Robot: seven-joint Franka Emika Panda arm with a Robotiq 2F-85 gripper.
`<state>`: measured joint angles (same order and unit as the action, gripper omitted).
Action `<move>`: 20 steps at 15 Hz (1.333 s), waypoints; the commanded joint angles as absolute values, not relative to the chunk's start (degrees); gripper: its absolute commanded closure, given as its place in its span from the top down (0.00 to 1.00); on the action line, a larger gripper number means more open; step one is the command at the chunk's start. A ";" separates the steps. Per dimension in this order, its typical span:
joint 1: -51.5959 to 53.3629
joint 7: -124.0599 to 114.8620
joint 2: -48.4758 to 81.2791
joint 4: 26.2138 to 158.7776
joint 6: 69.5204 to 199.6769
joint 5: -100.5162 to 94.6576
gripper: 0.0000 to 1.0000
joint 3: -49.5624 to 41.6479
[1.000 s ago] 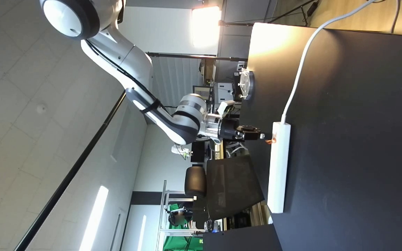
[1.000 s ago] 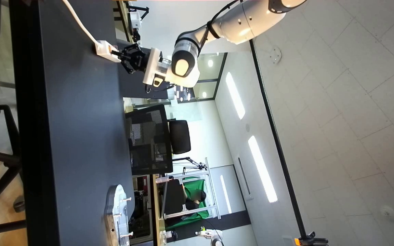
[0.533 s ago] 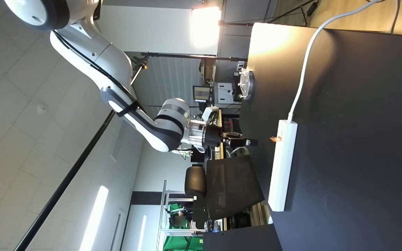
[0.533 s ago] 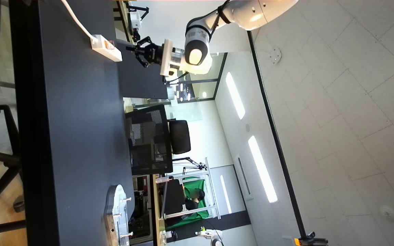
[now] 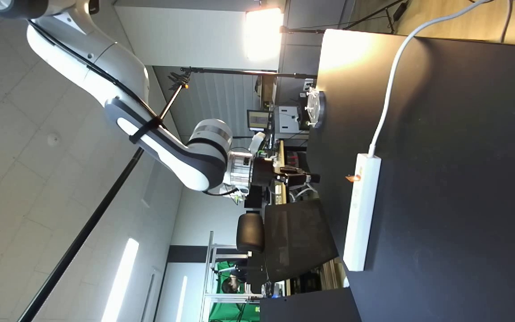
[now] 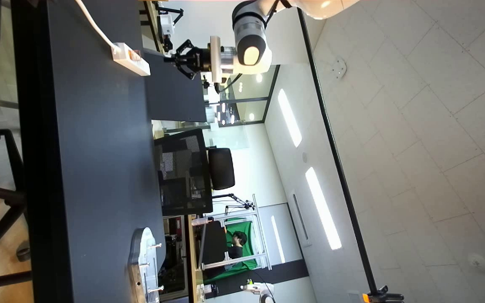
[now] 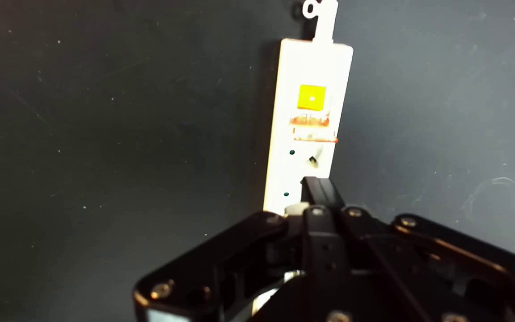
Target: Turn the adapter switch on and off
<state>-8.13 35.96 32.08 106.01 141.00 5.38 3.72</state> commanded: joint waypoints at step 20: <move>-7.49 26.71 31.86 116.07 148.05 -2.00 0.00 3.02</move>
<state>-6.58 28.09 29.97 117.79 147.73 -2.14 2.10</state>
